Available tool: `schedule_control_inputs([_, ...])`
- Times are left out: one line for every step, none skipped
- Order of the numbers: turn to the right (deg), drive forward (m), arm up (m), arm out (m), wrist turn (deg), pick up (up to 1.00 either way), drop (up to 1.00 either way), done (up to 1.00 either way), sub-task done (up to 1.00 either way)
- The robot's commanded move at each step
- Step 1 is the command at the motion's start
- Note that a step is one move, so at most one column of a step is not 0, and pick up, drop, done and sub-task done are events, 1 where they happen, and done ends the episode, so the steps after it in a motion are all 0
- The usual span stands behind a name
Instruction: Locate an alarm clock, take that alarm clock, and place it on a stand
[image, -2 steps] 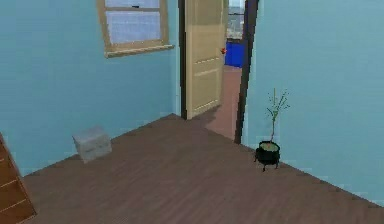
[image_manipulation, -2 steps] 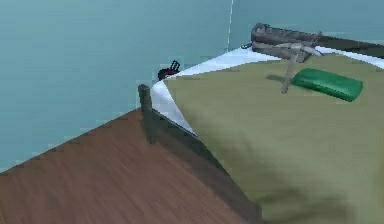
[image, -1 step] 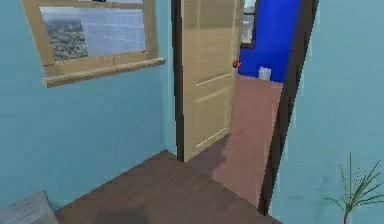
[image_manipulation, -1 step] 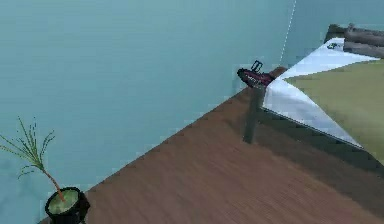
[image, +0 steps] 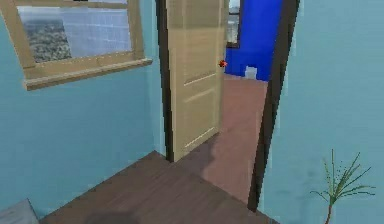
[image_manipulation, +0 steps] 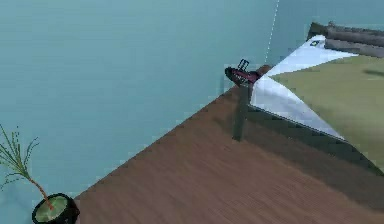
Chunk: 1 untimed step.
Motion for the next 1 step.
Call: schedule_control_inputs([0.0,1.0,0.0,0.0,0.0,0.0,0.0,0.0,0.0])
